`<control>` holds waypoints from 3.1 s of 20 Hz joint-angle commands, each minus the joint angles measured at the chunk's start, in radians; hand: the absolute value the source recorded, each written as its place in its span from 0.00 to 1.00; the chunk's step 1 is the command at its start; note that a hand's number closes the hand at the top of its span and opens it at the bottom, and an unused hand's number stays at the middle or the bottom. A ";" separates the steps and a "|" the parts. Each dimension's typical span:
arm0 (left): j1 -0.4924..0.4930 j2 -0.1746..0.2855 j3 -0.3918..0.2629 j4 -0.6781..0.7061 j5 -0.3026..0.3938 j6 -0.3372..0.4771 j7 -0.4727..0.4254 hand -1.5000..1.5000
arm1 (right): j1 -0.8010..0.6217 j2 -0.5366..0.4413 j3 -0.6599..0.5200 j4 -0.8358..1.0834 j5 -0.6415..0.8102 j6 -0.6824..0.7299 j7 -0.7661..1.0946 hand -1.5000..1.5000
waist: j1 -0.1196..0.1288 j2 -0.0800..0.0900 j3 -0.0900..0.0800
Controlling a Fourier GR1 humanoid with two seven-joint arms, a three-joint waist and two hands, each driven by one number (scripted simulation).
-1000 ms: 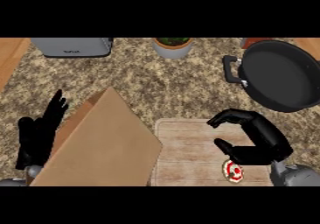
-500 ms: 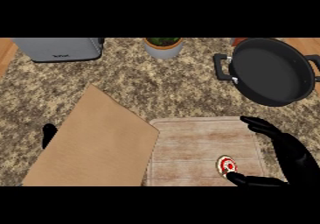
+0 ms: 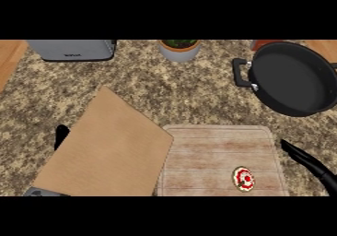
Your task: Pick the cupcake from the cutting board and place it in the pot
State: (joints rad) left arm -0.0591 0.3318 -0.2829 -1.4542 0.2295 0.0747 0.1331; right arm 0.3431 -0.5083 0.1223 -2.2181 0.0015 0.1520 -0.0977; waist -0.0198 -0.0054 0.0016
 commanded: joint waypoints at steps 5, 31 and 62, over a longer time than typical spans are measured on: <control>-0.092 -0.054 0.000 0.098 -0.031 -0.017 0.017 0.50 | -0.079 0.001 0.071 -0.036 -0.045 0.030 0.385 0.00 | 0.014 0.008 -0.002; -0.017 -0.065 0.105 0.137 -0.079 -0.157 -0.062 0.50 | -0.246 0.052 0.017 0.640 0.095 0.325 -0.051 0.00 | 0.022 0.006 -0.001; -0.037 -0.106 0.181 0.047 -0.114 -0.201 0.045 0.50 | -0.303 0.293 0.045 1.095 0.187 0.378 -0.411 1.00 | 0.023 0.006 -0.001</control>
State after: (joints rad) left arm -0.0825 0.2114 -0.1187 -1.4020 0.1048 -0.1070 0.1597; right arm 0.0411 -0.2693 0.1400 -1.1915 0.2019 0.4976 -0.5302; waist -0.0025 -0.0162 -0.0184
